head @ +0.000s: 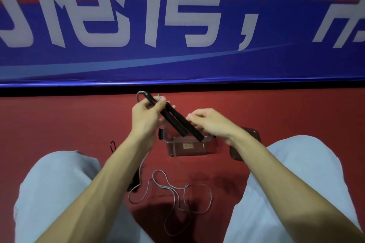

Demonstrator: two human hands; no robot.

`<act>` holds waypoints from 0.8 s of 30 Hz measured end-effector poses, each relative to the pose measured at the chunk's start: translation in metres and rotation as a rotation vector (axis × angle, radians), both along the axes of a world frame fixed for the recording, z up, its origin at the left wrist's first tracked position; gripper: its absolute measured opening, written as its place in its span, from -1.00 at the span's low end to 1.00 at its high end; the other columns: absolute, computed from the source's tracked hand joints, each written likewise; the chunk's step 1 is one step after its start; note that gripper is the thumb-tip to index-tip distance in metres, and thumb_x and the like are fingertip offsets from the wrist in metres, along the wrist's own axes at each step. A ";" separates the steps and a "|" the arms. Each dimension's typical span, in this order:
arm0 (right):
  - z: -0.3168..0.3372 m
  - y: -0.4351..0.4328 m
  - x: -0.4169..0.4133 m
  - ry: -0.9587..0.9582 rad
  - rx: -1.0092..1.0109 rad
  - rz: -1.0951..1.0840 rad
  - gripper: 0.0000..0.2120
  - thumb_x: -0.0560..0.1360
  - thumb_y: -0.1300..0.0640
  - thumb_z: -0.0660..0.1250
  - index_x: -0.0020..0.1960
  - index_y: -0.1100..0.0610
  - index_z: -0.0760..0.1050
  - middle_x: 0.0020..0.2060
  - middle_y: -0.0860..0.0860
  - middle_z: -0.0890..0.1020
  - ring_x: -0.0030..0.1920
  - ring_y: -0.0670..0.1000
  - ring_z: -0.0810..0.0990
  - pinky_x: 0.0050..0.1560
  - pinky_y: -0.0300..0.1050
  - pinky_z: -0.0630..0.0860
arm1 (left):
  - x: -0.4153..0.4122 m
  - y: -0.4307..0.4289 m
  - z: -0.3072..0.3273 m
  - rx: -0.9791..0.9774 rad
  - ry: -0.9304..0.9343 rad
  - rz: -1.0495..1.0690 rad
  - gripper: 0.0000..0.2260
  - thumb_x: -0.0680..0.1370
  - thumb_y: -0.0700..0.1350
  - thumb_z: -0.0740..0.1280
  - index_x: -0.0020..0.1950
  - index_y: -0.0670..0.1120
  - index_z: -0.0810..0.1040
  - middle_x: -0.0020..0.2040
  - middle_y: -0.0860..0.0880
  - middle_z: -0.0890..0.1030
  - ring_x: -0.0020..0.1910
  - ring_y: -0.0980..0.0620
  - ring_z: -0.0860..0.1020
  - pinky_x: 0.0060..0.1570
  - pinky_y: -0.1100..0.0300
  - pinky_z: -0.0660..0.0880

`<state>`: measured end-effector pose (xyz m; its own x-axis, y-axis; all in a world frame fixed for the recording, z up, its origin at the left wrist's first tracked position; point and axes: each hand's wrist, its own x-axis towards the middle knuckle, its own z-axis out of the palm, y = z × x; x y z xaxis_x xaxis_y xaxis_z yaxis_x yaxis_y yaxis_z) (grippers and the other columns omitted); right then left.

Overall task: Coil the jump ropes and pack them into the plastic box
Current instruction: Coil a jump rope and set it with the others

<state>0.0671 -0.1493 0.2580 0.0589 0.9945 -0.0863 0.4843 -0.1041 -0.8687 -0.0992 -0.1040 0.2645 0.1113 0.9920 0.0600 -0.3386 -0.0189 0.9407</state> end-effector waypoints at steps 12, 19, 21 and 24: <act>-0.012 0.004 -0.011 -0.133 0.353 -0.105 -0.82 0.39 0.20 0.52 -0.08 -0.01 0.61 -0.17 -0.08 0.69 -0.11 -0.17 0.64 -0.12 -0.36 0.51 | -0.005 0.003 -0.002 0.053 0.125 0.007 -0.88 0.60 -0.23 0.31 -0.12 -0.16 0.58 -0.11 -0.13 0.65 -0.12 0.01 0.65 -0.07 0.17 0.62; -0.014 0.002 -0.015 -0.075 0.322 -0.048 -0.72 0.25 -0.07 0.54 -0.09 -0.07 0.59 -0.25 -0.12 0.69 -0.19 -0.12 0.66 -0.05 -0.01 0.61 | -0.005 -0.002 -0.004 0.079 0.276 -0.078 -0.89 0.59 -0.19 0.34 -0.09 -0.18 0.62 -0.12 -0.12 0.70 -0.19 0.04 0.69 -0.10 0.13 0.62; -0.015 0.001 -0.015 -0.144 0.303 -0.007 -0.71 0.22 -0.14 0.52 -0.12 -0.10 0.57 -0.29 -0.17 0.69 -0.24 -0.15 0.65 -0.04 0.07 0.61 | -0.007 0.000 -0.005 0.094 0.337 -0.089 -0.89 0.59 -0.19 0.35 -0.10 -0.18 0.63 -0.15 -0.11 0.71 -0.16 0.00 0.70 -0.02 0.03 0.63; -0.008 -0.004 -0.014 -0.292 0.381 0.008 -0.90 0.40 -0.02 0.50 -0.19 -0.04 0.61 -0.38 -0.10 0.66 -0.38 -0.17 0.59 -0.20 -0.11 0.59 | -0.013 0.006 -0.006 0.176 0.545 -0.122 -0.87 0.58 -0.14 0.37 -0.09 -0.18 0.64 -0.16 -0.12 0.71 -0.13 -0.09 0.70 -0.02 -0.10 0.62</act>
